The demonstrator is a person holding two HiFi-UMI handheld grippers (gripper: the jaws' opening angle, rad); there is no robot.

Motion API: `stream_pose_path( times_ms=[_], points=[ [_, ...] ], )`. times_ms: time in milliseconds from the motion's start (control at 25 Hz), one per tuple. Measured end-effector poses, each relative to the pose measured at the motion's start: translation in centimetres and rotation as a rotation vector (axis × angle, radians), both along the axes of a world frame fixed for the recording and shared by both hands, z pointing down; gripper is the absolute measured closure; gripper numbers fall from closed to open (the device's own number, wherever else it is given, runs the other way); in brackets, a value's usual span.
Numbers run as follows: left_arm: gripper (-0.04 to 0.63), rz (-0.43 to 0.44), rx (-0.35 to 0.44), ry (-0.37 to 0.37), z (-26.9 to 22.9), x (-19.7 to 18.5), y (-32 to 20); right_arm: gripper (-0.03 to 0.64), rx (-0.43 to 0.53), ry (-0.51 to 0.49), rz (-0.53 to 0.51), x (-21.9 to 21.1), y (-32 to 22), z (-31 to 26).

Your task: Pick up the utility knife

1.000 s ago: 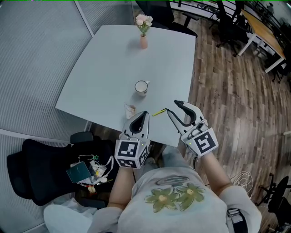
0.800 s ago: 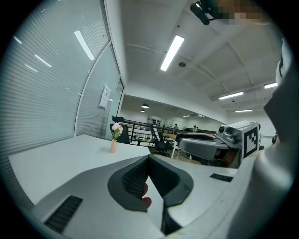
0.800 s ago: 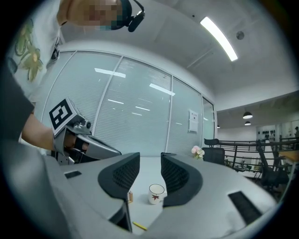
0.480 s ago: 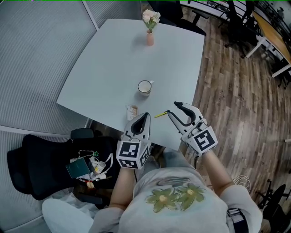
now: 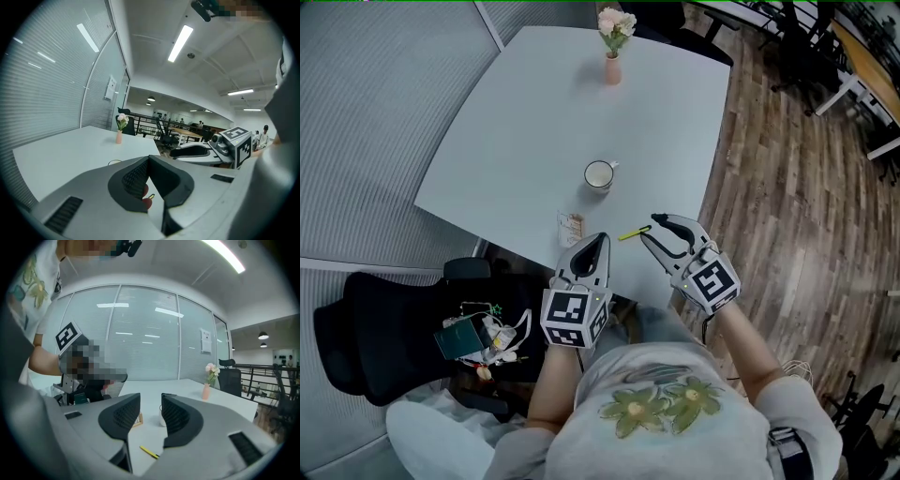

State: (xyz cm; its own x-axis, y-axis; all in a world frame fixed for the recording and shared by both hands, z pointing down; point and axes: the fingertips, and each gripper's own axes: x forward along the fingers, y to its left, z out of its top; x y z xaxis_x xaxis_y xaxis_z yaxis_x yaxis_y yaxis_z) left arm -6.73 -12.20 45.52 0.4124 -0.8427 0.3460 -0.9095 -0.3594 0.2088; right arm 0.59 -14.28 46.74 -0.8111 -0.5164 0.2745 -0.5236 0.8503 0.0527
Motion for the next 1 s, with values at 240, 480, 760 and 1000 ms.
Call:
stream_pose_path(
  times_ms=[240, 480, 760, 1000],
  points=[
    [0.594, -0.018, -0.025, 0.000, 0.8, -0.2, -0.8, 0.470, -0.051, 0.032, -0.039, -0.2, -0.8, 3.1],
    [0.594, -0.033, -0.047, 0.001, 1.7, -0.3, -1.6, 0.470, -0.102, 0.079, -0.078, -0.4, -1.3, 6.2],
    [0.594, -0.047, -0.072, -0.003, 2.7, -0.5, -2.7, 0.469, -0.163, 0.115, -0.109, -0.3, -2.3, 9.5],
    [0.594, -0.056, -0.095, -0.011, 3.5, -0.3, -3.3, 0.470, -0.206, 0.142, -0.135, -0.3, -2.8, 11.7]
  ],
)
